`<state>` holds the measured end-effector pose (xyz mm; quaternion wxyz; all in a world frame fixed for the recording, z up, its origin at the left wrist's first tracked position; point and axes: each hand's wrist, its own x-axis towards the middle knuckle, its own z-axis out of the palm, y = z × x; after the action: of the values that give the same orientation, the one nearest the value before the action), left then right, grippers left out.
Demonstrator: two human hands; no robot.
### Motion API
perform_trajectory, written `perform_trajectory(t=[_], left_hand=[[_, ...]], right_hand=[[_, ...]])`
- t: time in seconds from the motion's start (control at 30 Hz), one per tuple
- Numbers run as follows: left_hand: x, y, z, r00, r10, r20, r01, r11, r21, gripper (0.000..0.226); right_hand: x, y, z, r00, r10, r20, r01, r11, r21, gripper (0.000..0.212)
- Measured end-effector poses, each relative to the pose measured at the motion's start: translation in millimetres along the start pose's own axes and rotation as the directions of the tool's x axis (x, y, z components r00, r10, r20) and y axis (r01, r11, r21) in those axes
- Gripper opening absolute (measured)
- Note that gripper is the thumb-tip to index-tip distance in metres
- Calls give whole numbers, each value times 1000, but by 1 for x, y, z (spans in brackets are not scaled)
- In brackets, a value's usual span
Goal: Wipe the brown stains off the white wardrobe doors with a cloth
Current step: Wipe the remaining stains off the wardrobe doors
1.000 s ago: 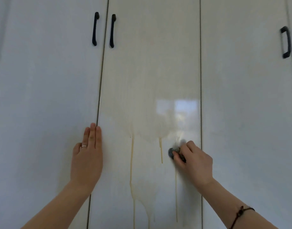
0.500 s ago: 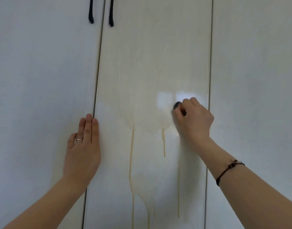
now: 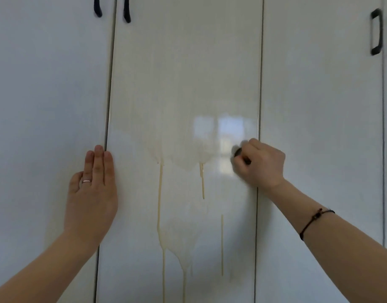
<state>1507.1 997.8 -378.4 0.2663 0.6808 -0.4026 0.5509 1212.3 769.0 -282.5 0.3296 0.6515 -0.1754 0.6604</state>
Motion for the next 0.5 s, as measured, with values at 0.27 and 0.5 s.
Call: perform_trajectory(t=[0.27,0.5], left_hand=[[1,5,-10,998,-30,59,31,999,-26,56],[0,6,-14,997,-38,60,40,999,-34,54]], right_hand=[[21,-16,4,938,346,-4,-346,938,-27,26],[-74,24,-23,941,330,69,-328,944,-44,27]])
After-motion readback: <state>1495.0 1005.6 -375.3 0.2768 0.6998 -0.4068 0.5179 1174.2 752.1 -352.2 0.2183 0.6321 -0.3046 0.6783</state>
